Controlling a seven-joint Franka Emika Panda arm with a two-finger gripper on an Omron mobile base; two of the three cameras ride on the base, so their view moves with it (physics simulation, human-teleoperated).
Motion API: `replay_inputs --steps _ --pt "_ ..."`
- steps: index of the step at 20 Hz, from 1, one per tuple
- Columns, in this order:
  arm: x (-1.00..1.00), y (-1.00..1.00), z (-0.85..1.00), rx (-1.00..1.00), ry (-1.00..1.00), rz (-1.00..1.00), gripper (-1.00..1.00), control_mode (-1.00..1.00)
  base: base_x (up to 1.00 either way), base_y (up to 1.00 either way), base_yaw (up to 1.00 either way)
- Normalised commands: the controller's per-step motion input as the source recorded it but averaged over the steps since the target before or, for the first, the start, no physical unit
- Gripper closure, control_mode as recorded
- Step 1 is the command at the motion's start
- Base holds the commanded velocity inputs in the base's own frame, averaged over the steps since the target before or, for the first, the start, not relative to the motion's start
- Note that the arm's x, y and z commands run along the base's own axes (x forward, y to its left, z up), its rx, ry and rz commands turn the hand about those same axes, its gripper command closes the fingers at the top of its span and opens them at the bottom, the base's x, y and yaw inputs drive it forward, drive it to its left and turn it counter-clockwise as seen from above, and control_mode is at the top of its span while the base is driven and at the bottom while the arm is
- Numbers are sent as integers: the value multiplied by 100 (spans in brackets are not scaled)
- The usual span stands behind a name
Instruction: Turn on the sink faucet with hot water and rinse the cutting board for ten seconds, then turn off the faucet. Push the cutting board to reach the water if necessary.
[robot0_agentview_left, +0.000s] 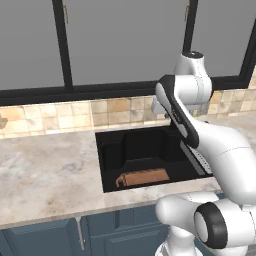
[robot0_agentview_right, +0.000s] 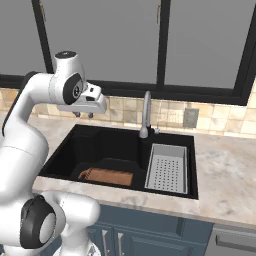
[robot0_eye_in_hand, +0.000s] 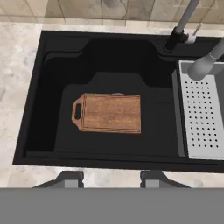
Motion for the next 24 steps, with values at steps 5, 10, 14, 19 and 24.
replay_inputs --steps 5,10,14,19,24 --pt "0 -11 0 0 0 0 -100 -100 0 0 0" --pt "-4 -37 10 0 -3 0 -100 -100 0 0 0" --pt "0 -54 27 -1 -11 0 -100 -100 0 0 0" --pt "6 -63 25 0 -8 0 -100 -100 0 0 0" --pt "13 -47 12 0 -2 0 -100 -100 0 0 0"
